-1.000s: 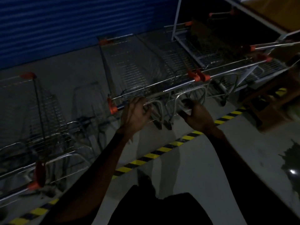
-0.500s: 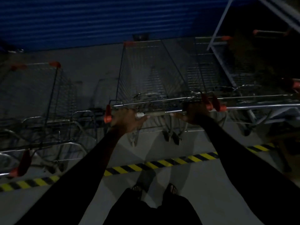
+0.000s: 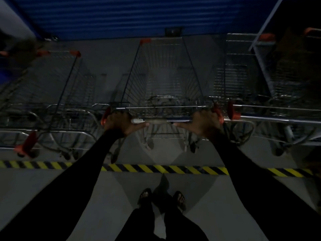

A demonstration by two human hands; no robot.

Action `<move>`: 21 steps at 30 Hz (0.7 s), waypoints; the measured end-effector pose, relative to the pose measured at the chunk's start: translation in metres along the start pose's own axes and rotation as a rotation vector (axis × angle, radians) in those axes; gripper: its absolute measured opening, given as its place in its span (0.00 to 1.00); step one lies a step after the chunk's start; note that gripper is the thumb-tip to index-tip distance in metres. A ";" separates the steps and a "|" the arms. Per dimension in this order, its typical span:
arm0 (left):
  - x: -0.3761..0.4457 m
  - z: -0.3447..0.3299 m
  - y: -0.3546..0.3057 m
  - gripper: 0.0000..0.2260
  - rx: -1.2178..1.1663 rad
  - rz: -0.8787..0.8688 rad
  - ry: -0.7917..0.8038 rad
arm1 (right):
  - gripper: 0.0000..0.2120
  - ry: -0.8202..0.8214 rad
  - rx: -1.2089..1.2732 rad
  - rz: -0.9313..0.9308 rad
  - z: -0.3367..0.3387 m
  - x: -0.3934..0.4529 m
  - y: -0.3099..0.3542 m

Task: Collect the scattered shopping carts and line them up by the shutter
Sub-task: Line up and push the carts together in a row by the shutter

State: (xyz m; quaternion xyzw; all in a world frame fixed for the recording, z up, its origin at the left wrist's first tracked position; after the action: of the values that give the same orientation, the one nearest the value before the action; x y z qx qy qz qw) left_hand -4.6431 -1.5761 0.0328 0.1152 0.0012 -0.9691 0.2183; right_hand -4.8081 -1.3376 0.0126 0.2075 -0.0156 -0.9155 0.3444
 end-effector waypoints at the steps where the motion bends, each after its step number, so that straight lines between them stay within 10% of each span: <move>1: -0.007 -0.001 0.001 0.38 0.019 0.013 -0.012 | 0.50 0.003 -0.005 0.010 -0.003 -0.003 0.001; 21: -0.195 -0.060 0.073 0.42 -0.073 0.075 0.075 | 0.50 0.031 -0.054 -0.026 -0.103 -0.155 0.099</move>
State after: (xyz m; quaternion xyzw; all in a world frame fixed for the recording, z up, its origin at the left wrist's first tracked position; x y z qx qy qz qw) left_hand -4.4279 -1.5565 0.0217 0.1432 0.0406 -0.9545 0.2585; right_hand -4.6013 -1.3025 -0.0078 0.2123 0.0172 -0.9167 0.3381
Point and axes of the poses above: each hand's wrist, its own x-axis towards the middle knuckle, its own z-axis out of the back of the hand, y = z × x, the point moved 10 cm from there along x, towards the middle knuckle, and after that the axes turned 10 degrees about y, right-handed, at the moved point
